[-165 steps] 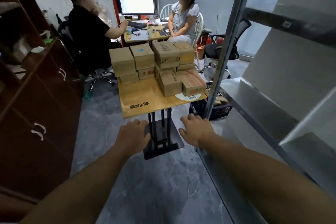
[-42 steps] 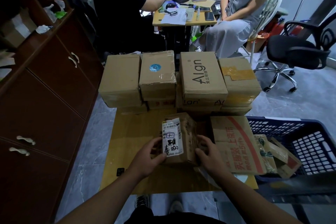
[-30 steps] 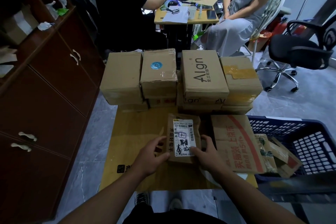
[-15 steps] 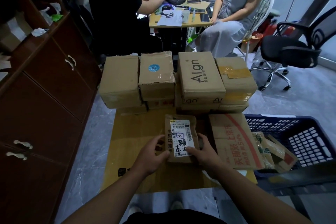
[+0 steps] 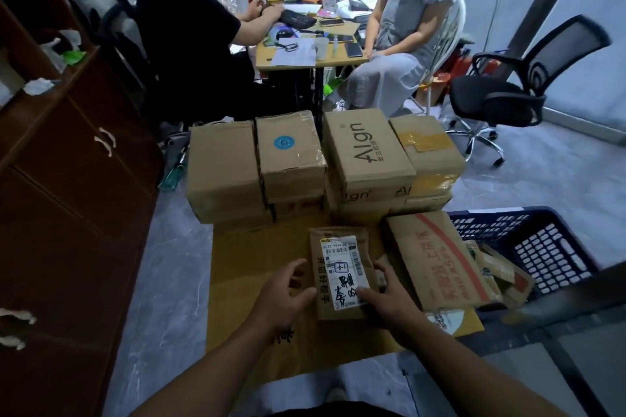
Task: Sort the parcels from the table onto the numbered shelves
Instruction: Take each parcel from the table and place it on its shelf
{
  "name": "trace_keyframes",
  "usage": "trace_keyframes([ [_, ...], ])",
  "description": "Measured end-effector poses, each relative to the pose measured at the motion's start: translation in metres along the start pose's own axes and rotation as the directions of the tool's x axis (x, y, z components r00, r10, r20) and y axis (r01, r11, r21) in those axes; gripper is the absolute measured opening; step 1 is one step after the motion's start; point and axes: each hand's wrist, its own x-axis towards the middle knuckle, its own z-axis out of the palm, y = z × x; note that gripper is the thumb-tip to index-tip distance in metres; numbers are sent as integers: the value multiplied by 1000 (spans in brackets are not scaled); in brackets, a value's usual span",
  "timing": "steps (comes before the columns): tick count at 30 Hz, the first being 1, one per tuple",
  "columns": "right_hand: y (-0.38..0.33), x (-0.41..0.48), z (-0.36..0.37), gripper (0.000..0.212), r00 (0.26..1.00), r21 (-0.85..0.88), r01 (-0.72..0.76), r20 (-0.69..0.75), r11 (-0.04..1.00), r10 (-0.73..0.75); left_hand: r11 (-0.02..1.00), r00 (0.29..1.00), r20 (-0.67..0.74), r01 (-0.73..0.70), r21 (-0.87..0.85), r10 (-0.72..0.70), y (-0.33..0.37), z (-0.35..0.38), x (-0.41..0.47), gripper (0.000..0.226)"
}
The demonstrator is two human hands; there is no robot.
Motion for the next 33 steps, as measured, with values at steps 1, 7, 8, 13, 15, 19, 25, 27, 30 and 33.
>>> trace_keyframes([
  [1,1,-4,3,59,999,22,2,-33,1000,-1,1000,999,27,-18,18,17,0,-2,1,60],
  [7,18,-35,32,52,951,83,79,-307,993,-50,967,964,192,-213,138,185,3,-25,2,51],
  [8,23,-42,38,50,936,117,92,-348,989,-46,954,950,226,-255,157,217,4,-29,0,49],
  [13,54,-75,62,52,845,276,198,-534,940,-21,853,851,412,-452,260,325,1,-41,-8,41],
  [15,63,-95,70,51,793,294,247,-609,923,-19,798,804,475,-527,291,358,3,-40,-12,40],
  [19,86,-136,75,51,680,298,321,-733,899,0,657,679,596,-688,310,429,13,-29,-19,44],
  [25,127,-212,71,52,515,371,453,-851,811,101,358,438,757,-889,285,485,48,11,-46,45],
  [27,141,-242,67,53,449,364,503,-885,784,123,238,329,809,-941,239,486,64,31,-62,46],
  [30,168,-294,61,53,349,340,547,-923,765,160,128,243,855,-970,207,457,89,63,-103,48],
  [33,197,-355,60,52,234,315,600,-948,735,215,11,133,871,-989,146,473,111,98,-157,51],
])
